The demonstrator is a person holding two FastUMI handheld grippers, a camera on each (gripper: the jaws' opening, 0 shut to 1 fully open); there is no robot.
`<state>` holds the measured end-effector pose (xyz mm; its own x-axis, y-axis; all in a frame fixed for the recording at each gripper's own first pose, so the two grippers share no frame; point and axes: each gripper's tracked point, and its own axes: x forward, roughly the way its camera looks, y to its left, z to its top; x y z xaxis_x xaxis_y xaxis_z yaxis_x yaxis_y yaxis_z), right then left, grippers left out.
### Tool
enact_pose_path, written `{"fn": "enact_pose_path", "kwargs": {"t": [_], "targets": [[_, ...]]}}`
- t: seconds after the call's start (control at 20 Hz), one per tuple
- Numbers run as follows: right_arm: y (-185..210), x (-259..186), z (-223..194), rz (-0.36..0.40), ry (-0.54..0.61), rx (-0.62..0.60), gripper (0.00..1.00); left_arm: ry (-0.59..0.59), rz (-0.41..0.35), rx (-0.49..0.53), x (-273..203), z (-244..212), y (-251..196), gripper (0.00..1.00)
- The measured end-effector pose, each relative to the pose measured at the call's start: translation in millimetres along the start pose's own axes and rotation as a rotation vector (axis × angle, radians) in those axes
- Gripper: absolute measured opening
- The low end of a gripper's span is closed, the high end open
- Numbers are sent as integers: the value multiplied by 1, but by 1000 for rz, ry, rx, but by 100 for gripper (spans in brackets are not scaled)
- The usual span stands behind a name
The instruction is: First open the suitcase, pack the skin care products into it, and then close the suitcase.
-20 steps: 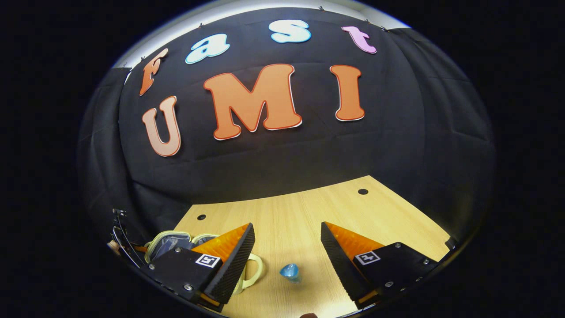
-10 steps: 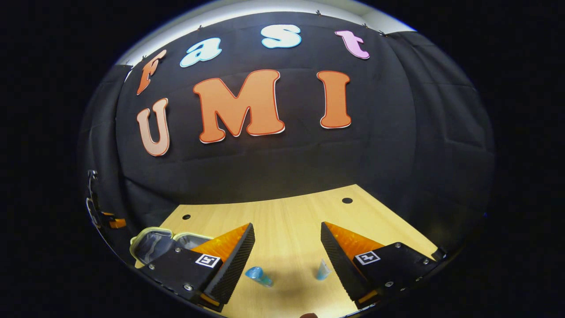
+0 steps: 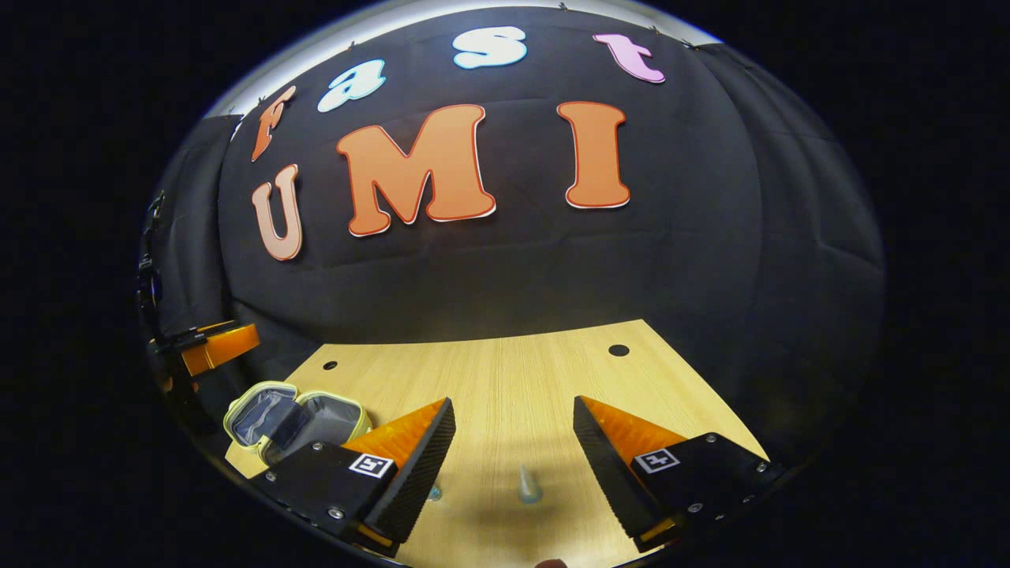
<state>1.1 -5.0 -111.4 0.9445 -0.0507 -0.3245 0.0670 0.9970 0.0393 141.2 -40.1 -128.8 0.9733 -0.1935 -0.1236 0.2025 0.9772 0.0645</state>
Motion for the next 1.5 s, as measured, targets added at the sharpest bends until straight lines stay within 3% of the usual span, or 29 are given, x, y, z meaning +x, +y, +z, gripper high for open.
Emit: {"fn": "enact_pose_path", "kwargs": {"t": [0.25, 0.5, 0.75, 1.05, 1.35, 1.45, 1.5], "targets": [[-39, 1, -7, 16, 35, -17, 95, 28, 10, -32, 25, -37, -89, 98], [-78, -3, -24, 2, 77, -29, 95, 145, 21, -33, 43, -100, -130, 99], [-101, -5, -51, -5, 146, -45, 95, 235, 85, 29, 51, -174, -135, 98], [-114, -2, -71, -4, 210, -53, 95, 291, 128, -53, 57, -240, -133, 99], [-116, 1, -87, 11, 250, -106, 96, 307, 143, -59, 65, -267, -140, 99], [-113, 0, -89, 18, 259, -100, 96, 316, 162, -24, 67, -274, -138, 93], [-113, 1, -89, 16, 259, -100, 96, 328, 177, -15, 67, -277, -137, 82]]}}
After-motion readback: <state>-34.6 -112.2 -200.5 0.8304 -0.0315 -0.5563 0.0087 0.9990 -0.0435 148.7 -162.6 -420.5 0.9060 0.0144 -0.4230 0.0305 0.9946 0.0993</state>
